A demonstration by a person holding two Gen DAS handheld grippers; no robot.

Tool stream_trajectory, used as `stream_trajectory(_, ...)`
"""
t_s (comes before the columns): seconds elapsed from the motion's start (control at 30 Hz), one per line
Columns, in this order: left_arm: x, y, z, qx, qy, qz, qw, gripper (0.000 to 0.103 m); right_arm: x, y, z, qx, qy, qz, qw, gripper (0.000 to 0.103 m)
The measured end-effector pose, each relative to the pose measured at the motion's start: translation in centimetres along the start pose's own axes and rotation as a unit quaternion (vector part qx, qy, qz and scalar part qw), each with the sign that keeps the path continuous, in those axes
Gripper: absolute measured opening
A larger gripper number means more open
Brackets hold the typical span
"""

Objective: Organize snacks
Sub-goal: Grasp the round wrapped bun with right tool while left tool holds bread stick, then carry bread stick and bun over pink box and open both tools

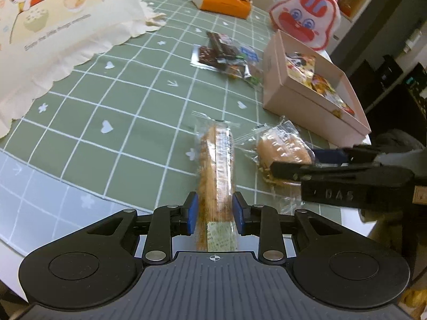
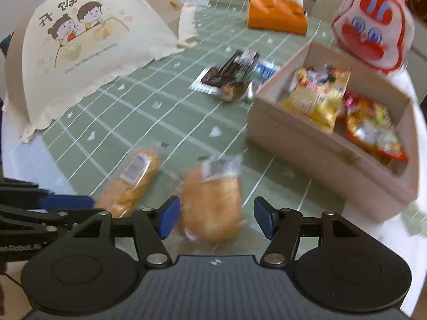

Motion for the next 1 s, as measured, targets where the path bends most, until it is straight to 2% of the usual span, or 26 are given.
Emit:
stream_trajectory(0.07, -0.1, 0.0, -0.3, -0.006, 0.001, 0.001, 1.0, 0.032, 0.3, -0.7, 0.0, -0.009, 0.005, 0.0, 1.0, 0.051)
stream_trajectory(0.17, -0.3, 0.2, -0.7, -0.014, 0.003, 0.002, 0.9999, 0.032, 1.5, -2.0, -0.5, -0.026, 0.022, 0.005, 0.999, 0.046)
stream_trajectory(0.43, -1.4, 0.7, -1.4, -0.032, -0.006, -0.001, 0.9995, 0.033, 4.4, -6.3, -2.3, -0.065, -0.004, 0.01, 0.998, 0.045)
stream_trajectory(0.6, -2.1, 1.4, -2.2, -0.05, 0.0, 0.006, 0.9987, 0.037, 4.9, -7.8, -3.3, -0.076, -0.022, -0.001, 0.997, 0.062)
stream_trajectory(0.8, -3.0, 1.5, -2.6, -0.046, 0.023, 0.016, 0.9985, 0.041, 4.4, -7.6, -2.6, -0.047, 0.005, 0.005, 0.999, 0.062)
stream_trajectory(1.0, -2.7, 0.8, -1.7, -0.031, 0.004, 0.011, 0.9995, 0.04, 2.9, -7.3, -2.2, -0.03, 0.009, 0.012, 0.999, 0.066)
Point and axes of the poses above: each gripper's, at about its wrist camera, not at the fingertips, and x roughly against the way its jaws point, z to its left, y to its top, the point moved 2 cm from there along -x, roughly the way its jaws point, and after that the axes turned 2 degrees about z, right-handed, at the moved point
